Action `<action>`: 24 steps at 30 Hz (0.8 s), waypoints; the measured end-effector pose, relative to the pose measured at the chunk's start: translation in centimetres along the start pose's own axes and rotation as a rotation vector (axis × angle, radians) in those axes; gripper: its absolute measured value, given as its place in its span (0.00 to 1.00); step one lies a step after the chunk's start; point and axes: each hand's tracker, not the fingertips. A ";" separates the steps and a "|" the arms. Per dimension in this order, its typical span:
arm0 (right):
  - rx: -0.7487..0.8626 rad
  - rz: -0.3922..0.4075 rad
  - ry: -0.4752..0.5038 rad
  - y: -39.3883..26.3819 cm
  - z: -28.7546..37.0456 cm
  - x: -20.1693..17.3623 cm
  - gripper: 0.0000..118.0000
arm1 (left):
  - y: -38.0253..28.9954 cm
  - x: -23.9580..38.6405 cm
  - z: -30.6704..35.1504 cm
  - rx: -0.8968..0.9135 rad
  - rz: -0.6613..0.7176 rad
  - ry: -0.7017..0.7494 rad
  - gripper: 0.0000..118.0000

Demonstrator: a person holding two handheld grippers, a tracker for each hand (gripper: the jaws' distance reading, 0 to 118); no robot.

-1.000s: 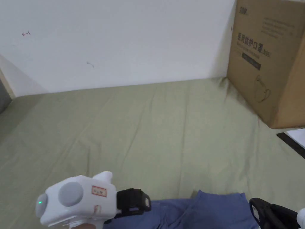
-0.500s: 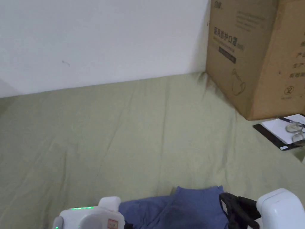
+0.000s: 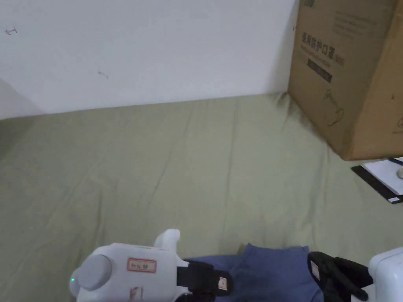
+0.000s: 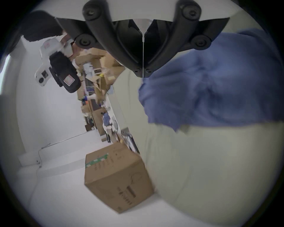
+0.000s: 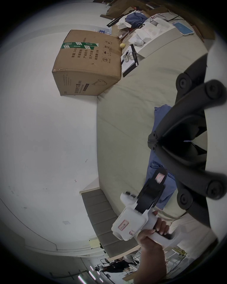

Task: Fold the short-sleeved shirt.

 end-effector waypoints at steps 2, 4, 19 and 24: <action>-0.005 0.008 -0.007 0.2 -0.4 -0.3 0.00 | 0.3 -3.0 3.5 0.031 0.005 0.095 0.01; -0.019 0.015 0.000 0.3 -0.9 -0.8 0.00 | 0.3 -7.1 7.1 0.047 0.093 0.140 0.01; -0.115 0.023 0.078 0.4 -4.2 -4.9 0.00 | -2.0 -22.3 7.6 0.112 0.449 -0.294 1.00; -0.143 0.006 0.054 0.1 -5.0 -5.0 0.00 | -1.2 -20.9 4.5 0.100 0.466 -0.255 0.97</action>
